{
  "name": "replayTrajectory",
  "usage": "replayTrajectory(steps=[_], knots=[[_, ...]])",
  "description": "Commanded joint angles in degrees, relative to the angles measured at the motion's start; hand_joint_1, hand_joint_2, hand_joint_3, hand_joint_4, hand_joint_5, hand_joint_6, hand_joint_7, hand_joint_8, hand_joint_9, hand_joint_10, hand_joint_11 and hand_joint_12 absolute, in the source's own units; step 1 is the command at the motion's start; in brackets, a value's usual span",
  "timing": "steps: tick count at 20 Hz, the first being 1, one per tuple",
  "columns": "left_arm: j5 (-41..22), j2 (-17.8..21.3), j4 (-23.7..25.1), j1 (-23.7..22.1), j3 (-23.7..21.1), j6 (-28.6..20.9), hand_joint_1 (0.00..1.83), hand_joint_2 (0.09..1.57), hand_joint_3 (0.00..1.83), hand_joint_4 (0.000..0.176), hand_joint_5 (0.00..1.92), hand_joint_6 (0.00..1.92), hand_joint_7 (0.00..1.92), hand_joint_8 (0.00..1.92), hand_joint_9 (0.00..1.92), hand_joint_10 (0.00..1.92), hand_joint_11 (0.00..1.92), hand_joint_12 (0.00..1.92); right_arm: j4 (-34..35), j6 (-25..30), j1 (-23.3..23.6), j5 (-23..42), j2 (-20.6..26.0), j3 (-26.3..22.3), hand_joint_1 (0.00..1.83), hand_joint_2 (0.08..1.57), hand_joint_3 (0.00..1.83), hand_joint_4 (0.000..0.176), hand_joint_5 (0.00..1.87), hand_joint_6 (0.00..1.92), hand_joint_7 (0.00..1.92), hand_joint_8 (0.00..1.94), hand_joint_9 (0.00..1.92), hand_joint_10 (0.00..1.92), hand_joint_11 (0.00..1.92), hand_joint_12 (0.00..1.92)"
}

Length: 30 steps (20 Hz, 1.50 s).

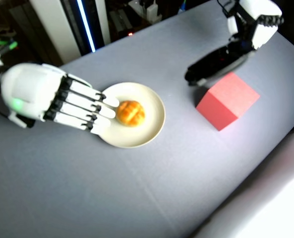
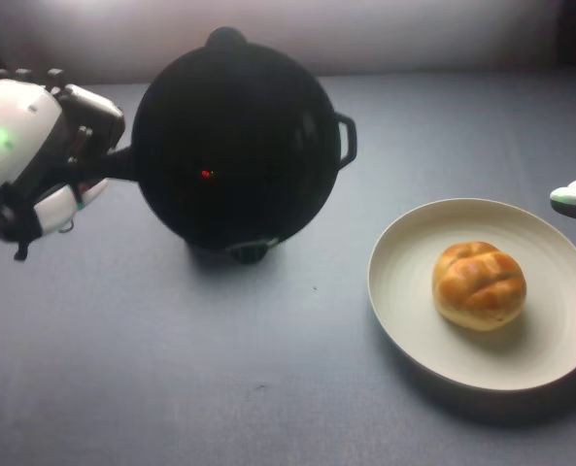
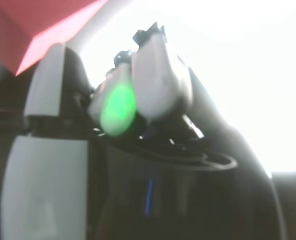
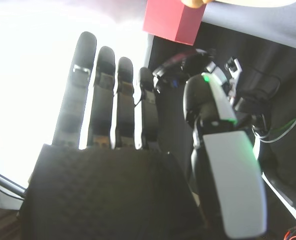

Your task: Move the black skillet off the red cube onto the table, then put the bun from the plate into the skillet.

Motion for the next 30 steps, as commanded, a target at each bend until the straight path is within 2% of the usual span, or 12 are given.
replayTrajectory(steps=[1,6,8,10,13,16,18,21,22,24,25,30], knots=[[-7.96,1.08,2.28,0.19,-0.55,-0.02,1.48,1.23,0.00,0.175,1.14,1.92,1.44,1.92,1.59,1.92,1.62,1.92,0.83,0.65,0.47,6.73,-0.13,0.13,0.62,1.34,0.00,0.015,0.39,0.00,0.42,0.00,0.49,0.01,0.40,0.51],[-9.59,5.28,6.56,6.49,-6.55,-0.12,1.48,1.22,0.00,0.163,1.16,1.92,1.40,1.92,1.57,1.92,1.60,1.92,0.84,0.89,0.43,6.64,-0.14,0.10,0.61,1.34,0.00,0.027,0.38,0.00,0.41,0.00,0.47,0.00,0.38,0.50],[-8.92,6.01,7.12,9.03,-7.99,-0.62,1.48,1.23,0.00,0.158,1.17,1.92,1.41,1.92,1.59,1.92,1.63,1.92,0.84,0.92,0.43,6.54,-0.14,0.07,0.63,1.34,0.00,0.007,0.39,0.00,0.42,0.00,0.48,0.00,0.39,0.49],[-7.40,5.84,6.80,10.84,-8.33,-1.27,1.48,1.22,0.00,0.146,1.21,1.92,1.44,1.92,1.58,1.92,1.60,1.92,0.84,0.93,0.43,6.43,-0.14,0.07,0.63,1.34,0.00,0.027,0.39,0.00,0.41,0.00,0.45,0.00,0.39,0.43],[-3.42,4.88,5.73,12.10,-7.98,-1.45,1.47,1.24,0.00,0.115,1.25,1.92,1.43,1.92,1.55,1.92,1.56,1.92,0.83,1.02,0.44,6.41,-0.14,0.07,0.62,1.34,0.00,0.019,0.39,0.00,0.42,0.00,0.48,0.01,0.42,0.45],[0.25,3.87,4.93,12.77,-7.22,-1.45,1.31,1.19,0.00,0.105,1.00,1.92,1.12,1.92,1.32,1.92,1.38,1.92,0.83,1.04,0.44,6.25,-0.15,0.04,0.63,1.33,0.00,0.019,0.39,0.00,0.42,0.00,0.48,0.00,0.40,0.49],[1.84,3.36,4.47,13.02,-6.86,-1.44,1.21,1.13,0.00,0.000,0.78,1.92,0.83,1.92,0.99,1.92,1.04,1.92,0.82,1.04,0.44,6.23,-0.15,0.06,0.61,1.34,0.00,0.018,0.38,0.00,0.41,0.00,0.47,0.00,0.39,0.49],[2.15,2.76,3.76,12.97,-6.34,-1.16,1.07,1.21,0.01,0.000,0.72,1.45,0.47,1.86,0.52,1.91,0.45,1.92,0.82,1.05,0.44,6.23,-0.15,0.06,0.61,1.34,0.00,0.026,0.38,0.00,0.41,0.00,0.47,0.00,0.39,0.50],[2.15,2.74,3.67,12.88,-6.27,-1.07,1.00,1.24,0.01,0.000,0.72,1.41,0.38,1.67,0.40,1.73,0.26,1.88,0.82,1.05,0.44,6.23,-0.15,0.06,0.61,1.33,0.00,0.031,0.38,0.00,0.42,0.01,0.49,0.01,0.40,0.51],[2.45,2.76,3.64,12.60,-6.11,-0.71,0.95,1.24,0.00,0.086,0.72,1.39,0.35,1.30,0.35,1.40,0.17,1.66,0.82,1.05,0.44,6.16,-0.16,0.05,0.63,1.33,0.00,0.027,0.39,0.00,0.43,0.00,0.48,0.00,0.39,0.51],[2.44,2.70,3.51,12.39,-6.00,-0.47,1.01,1.14,0.00,0.005,0.52,0.97,0.41,1.14,0.38,1.25,0.15,1.54,0.82,1.05,0.43,6.12,-0.23,0.05,0.63,1.33,0.00,0.024,0.39,0.00,0.42,0.00,0.48,0.00,0.39,0.52],[1.49,2.21,3.07,11.78,-5.53,-0.39,0.99,1.12,0.00,0.000,0.53,0.31,0.45,0.69,0.40,0.88,0.05,1.39,0.81,1.05,0.43,6.07,-0.26,0.05,0.65,1.34,0.00,0.024,0.39,0.00,0.44,0.01,0.50,0.01,0.40,0.52]])
